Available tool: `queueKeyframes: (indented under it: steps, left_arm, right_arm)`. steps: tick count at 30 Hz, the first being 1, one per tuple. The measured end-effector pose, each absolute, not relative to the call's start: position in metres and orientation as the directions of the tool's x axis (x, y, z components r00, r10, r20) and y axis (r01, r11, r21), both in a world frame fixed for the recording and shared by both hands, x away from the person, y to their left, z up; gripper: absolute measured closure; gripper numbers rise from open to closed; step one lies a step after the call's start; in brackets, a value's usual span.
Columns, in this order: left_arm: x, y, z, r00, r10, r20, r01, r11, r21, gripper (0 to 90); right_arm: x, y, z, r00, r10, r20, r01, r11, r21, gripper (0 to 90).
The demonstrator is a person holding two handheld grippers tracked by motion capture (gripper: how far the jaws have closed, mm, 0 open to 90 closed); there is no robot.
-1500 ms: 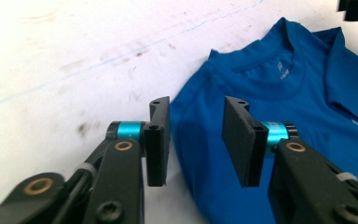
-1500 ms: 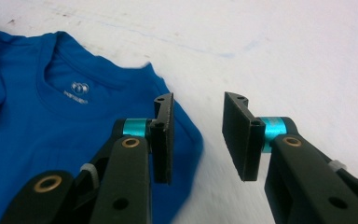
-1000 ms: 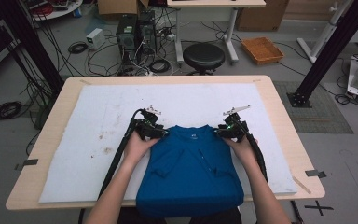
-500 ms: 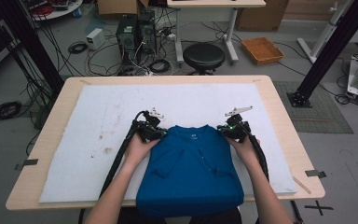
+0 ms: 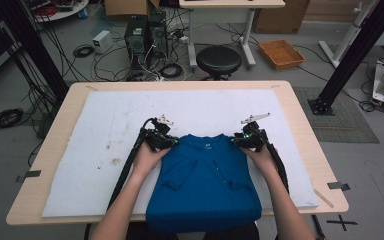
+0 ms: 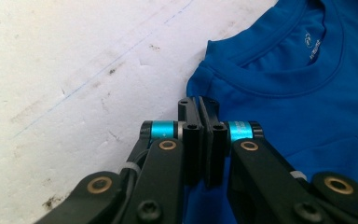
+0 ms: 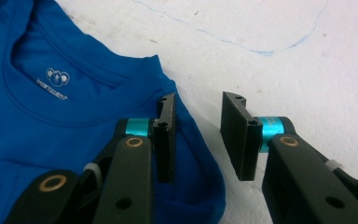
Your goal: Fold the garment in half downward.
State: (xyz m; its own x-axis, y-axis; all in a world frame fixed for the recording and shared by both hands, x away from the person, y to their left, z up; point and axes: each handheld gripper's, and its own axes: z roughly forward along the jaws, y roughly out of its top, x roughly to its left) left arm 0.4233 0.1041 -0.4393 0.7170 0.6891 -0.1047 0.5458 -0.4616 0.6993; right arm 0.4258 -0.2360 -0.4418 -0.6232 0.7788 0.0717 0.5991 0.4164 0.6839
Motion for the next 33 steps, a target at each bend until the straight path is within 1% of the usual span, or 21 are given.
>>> queueKeyframes:
  steps: [1,4,7,9,11,15,20,25,26,29,33]
  left_arm:
    - [0.423,0.104,-0.439,0.719,0.688,-0.099,0.543,-0.468,0.698,88.2]
    - [0.423,0.104,-0.439,0.716,0.692,-0.095,0.540,-0.462,0.703,88.3]
    - [0.425,0.106,-0.438,0.708,0.699,-0.101,0.542,-0.447,0.712,88.5]
    - [0.427,0.110,-0.437,0.700,0.708,-0.094,0.537,-0.435,0.723,88.5]
    - [0.432,0.116,-0.436,0.689,0.715,-0.117,0.548,-0.409,0.729,88.5]
    - [0.443,0.126,-0.433,0.660,0.738,-0.142,0.566,-0.363,0.741,88.6]
    - [0.465,0.134,-0.423,0.632,0.765,-0.124,0.559,-0.339,0.757,88.6]
    - [0.484,0.140,-0.399,0.612,0.784,-0.105,0.519,-0.298,0.801,88.6]
    - [0.486,0.141,-0.393,0.616,0.782,-0.094,0.505,-0.300,0.810,88.6]
    - [0.481,0.143,-0.377,0.632,0.771,-0.071,0.470,-0.309,0.827,88.6]
    - [0.463,0.144,-0.366,0.660,0.750,-0.037,0.434,-0.341,0.834,88.6]
  right_arm:
    - [0.425,-0.235,-0.441,-0.641,0.765,0.067,0.588,0.434,0.683,85.7]
    - [0.423,-0.231,-0.440,-0.655,0.755,0.020,0.561,0.469,0.682,89.3]
    - [0.425,-0.232,-0.440,-0.649,0.760,0.021,0.558,0.457,0.693,89.8]
    - [0.428,-0.235,-0.440,-0.640,0.767,0.044,0.559,0.426,0.711,89.9]
    - [0.434,-0.238,-0.438,-0.635,0.770,0.070,0.565,0.400,0.722,90.0]
    - [0.446,-0.234,-0.430,-0.633,0.771,0.071,0.558,0.391,0.732,90.0]
    - [0.470,-0.227,-0.420,-0.626,0.776,0.077,0.550,0.369,0.749,90.0]
    - [0.488,-0.223,-0.404,-0.607,0.792,0.066,0.521,0.334,0.785,90.0]
    - [0.489,-0.223,-0.398,-0.608,0.792,0.052,0.499,0.330,0.801,90.0]
    - [0.487,-0.222,-0.381,-0.610,0.792,0.042,0.472,0.321,0.821,90.0]
    - [0.471,-0.222,-0.367,-0.624,0.781,0.024,0.431,0.318,0.845,90.0]
